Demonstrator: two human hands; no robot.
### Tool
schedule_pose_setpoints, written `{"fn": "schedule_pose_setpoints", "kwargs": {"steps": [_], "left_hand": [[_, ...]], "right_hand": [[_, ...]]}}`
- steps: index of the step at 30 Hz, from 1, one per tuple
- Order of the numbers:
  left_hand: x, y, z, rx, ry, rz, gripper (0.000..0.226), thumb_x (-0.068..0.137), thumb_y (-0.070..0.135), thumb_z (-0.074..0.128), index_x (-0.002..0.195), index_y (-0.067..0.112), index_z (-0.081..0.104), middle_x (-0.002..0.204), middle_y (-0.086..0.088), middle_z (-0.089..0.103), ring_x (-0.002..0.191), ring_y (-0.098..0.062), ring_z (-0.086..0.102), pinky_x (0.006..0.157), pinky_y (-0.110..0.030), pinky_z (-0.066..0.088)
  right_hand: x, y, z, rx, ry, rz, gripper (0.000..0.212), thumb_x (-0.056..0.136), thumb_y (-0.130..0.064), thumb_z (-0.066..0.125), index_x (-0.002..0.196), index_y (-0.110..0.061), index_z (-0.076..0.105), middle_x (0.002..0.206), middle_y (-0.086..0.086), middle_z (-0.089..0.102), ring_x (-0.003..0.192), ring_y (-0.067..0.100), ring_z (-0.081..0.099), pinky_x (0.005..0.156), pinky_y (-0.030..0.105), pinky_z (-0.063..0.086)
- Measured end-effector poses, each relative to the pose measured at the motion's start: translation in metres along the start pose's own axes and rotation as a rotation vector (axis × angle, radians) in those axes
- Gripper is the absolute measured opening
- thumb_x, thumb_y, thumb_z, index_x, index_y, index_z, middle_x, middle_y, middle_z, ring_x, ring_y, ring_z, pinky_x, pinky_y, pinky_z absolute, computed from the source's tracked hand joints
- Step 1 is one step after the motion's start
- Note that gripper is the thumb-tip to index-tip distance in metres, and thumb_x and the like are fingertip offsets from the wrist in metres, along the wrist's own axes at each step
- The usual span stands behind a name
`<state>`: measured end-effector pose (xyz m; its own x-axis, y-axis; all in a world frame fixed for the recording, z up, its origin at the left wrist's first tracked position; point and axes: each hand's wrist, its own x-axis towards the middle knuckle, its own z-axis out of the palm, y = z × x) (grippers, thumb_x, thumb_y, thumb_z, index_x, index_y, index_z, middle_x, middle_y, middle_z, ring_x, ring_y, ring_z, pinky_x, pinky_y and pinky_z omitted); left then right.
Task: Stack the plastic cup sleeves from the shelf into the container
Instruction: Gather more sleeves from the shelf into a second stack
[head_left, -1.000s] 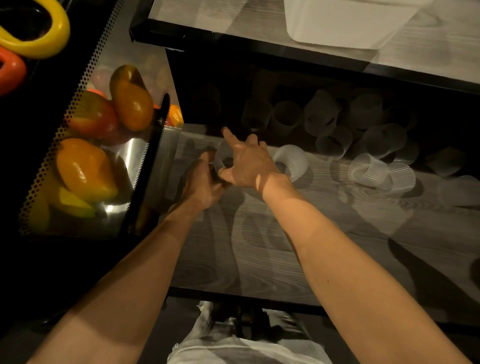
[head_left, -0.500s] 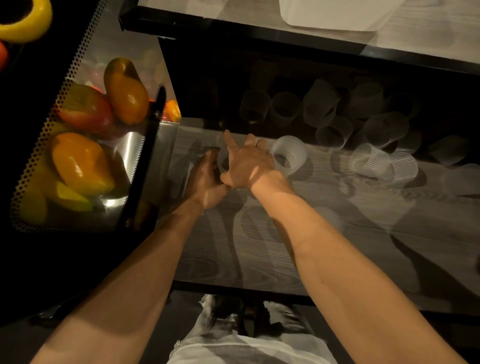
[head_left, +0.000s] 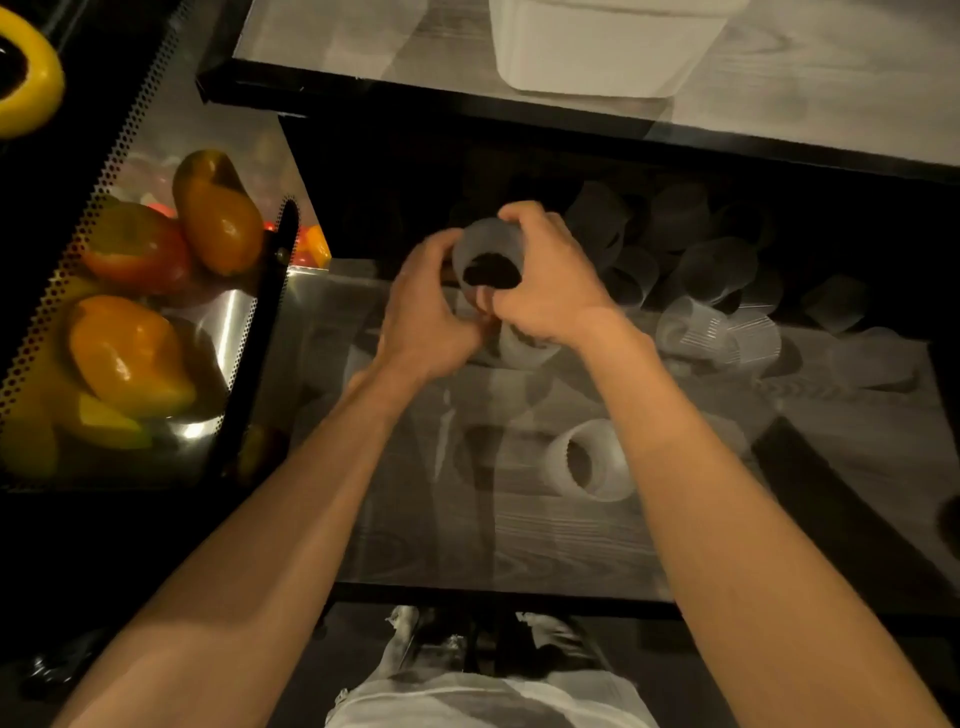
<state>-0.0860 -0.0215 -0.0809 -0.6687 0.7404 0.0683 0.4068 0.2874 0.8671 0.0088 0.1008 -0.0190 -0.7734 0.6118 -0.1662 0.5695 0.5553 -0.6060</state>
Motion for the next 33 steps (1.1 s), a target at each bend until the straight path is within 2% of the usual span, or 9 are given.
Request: {"fn": "schedule_pose_setpoints", "kwargs": {"steps": [4, 9, 11, 18, 22, 25, 29, 31, 33], "left_hand": [[0.002, 0.020, 0.029, -0.002, -0.106, 0.080, 0.083, 0.073, 0.040, 0.086, 0.142, 0.020, 0.046, 0.134, 0.001, 0.056, 0.117, -0.005, 0.055, 0.093, -0.020, 0.051], [-0.006, 0.012, 0.054, -0.015, -0.176, 0.015, 0.081, 0.074, 0.038, 0.087, 0.142, 0.022, 0.047, 0.134, 0.003, 0.057, 0.118, -0.008, 0.055, 0.087, -0.012, 0.042], [-0.007, 0.012, 0.054, -0.019, -0.169, -0.009, 0.080, 0.073, 0.036, 0.088, 0.141, 0.024, 0.048, 0.136, 0.004, 0.056, 0.120, -0.008, 0.054, 0.090, -0.016, 0.044], [-0.010, 0.003, 0.048, 0.021, -0.201, -0.055, 0.077, 0.071, 0.040, 0.087, 0.137, 0.027, 0.048, 0.131, 0.005, 0.056, 0.118, -0.011, 0.055, 0.095, -0.033, 0.052], [-0.017, -0.003, 0.051, 0.044, -0.295, -0.113, 0.078, 0.075, 0.025, 0.086, 0.142, 0.026, 0.046, 0.132, 0.009, 0.054, 0.119, -0.010, 0.054, 0.093, -0.026, 0.045], [-0.018, 0.001, 0.052, 0.024, -0.291, -0.138, 0.072, 0.079, 0.025, 0.085, 0.141, 0.025, 0.048, 0.128, 0.010, 0.058, 0.113, -0.007, 0.055, 0.088, -0.022, 0.042], [-0.019, 0.012, 0.047, 0.021, -0.218, -0.108, 0.072, 0.073, 0.033, 0.088, 0.135, 0.027, 0.052, 0.128, 0.008, 0.060, 0.115, -0.009, 0.057, 0.091, -0.029, 0.049], [-0.020, 0.022, 0.040, -0.013, -0.182, -0.045, 0.071, 0.070, 0.036, 0.088, 0.131, 0.031, 0.052, 0.127, 0.008, 0.057, 0.115, -0.005, 0.054, 0.093, -0.027, 0.049], [-0.020, 0.036, 0.031, -0.070, -0.174, 0.012, 0.070, 0.067, 0.042, 0.086, 0.127, 0.033, 0.052, 0.125, 0.009, 0.057, 0.115, -0.003, 0.055, 0.093, -0.028, 0.051]], "right_hand": [[-0.017, 0.033, -0.027, 0.016, 0.010, 0.072, 0.080, 0.074, -0.038, 0.084, 0.140, -0.018, 0.043, 0.131, 0.006, 0.051, 0.116, 0.022, 0.054, 0.091, 0.033, 0.049], [-0.028, 0.056, -0.019, 0.024, -0.028, 0.153, 0.085, 0.077, -0.035, 0.082, 0.149, -0.025, 0.039, 0.137, 0.006, 0.049, 0.123, 0.026, 0.051, 0.095, 0.034, 0.047], [-0.028, 0.056, -0.016, 0.053, -0.007, 0.149, 0.086, 0.078, -0.035, 0.081, 0.152, -0.028, 0.037, 0.142, 0.005, 0.047, 0.128, 0.026, 0.048, 0.097, 0.034, 0.047], [-0.021, 0.065, 0.003, 0.034, -0.047, 0.149, 0.089, 0.082, -0.031, 0.081, 0.156, -0.029, 0.031, 0.146, 0.004, 0.046, 0.129, 0.023, 0.051, 0.076, 0.018, 0.044], [-0.024, 0.078, 0.019, -0.013, -0.145, 0.212, 0.097, 0.084, -0.040, 0.077, 0.161, -0.033, 0.018, 0.158, 0.006, 0.033, 0.142, 0.030, 0.039, 0.111, 0.038, 0.043], [-0.029, 0.083, 0.020, 0.138, -0.195, 0.209, 0.106, 0.081, -0.034, 0.081, 0.163, -0.032, 0.012, 0.163, 0.003, 0.032, 0.146, 0.024, 0.037, 0.115, 0.034, 0.038], [-0.039, 0.079, 0.005, 0.223, -0.102, 0.149, 0.106, 0.078, -0.015, 0.085, 0.161, -0.030, 0.021, 0.157, 0.004, 0.038, 0.136, 0.023, 0.048, 0.102, 0.034, 0.051], [-0.048, 0.075, -0.011, 0.263, -0.043, 0.103, 0.100, 0.079, -0.015, 0.084, 0.159, -0.029, 0.025, 0.153, 0.002, 0.039, 0.124, 0.018, 0.055, 0.082, 0.020, 0.055], [-0.062, 0.068, -0.030, 0.320, -0.017, 0.067, 0.097, 0.079, -0.015, 0.085, 0.158, -0.024, 0.029, 0.147, -0.002, 0.045, 0.117, 0.008, 0.057, 0.075, 0.011, 0.052]]}}
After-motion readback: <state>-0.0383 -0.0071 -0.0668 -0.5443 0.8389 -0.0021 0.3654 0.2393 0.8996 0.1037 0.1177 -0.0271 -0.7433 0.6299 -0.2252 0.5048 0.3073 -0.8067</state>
